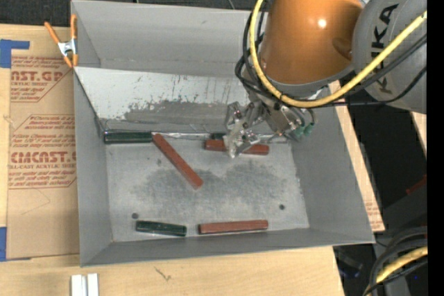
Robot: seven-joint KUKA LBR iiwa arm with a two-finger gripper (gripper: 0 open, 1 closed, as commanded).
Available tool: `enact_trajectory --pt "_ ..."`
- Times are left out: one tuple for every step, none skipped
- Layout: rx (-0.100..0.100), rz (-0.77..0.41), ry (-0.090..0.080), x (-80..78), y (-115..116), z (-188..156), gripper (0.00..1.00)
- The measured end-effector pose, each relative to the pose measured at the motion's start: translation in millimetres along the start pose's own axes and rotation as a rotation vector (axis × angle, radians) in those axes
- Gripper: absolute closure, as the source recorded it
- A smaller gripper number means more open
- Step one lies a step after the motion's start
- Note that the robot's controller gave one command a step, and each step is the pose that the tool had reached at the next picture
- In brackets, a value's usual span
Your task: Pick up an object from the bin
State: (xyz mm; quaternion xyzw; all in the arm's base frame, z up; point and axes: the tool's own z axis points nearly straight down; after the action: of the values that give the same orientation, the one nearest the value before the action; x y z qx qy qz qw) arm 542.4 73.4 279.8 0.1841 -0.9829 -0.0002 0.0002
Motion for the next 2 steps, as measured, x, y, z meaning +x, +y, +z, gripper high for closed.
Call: enact_trajectory --pt "0.000 -0.007 -0.001 3.6 4.6 -68.1 1.00" --pt "0.005 -0.020 -0.018 3.4 7.7 -58.0 1.00"
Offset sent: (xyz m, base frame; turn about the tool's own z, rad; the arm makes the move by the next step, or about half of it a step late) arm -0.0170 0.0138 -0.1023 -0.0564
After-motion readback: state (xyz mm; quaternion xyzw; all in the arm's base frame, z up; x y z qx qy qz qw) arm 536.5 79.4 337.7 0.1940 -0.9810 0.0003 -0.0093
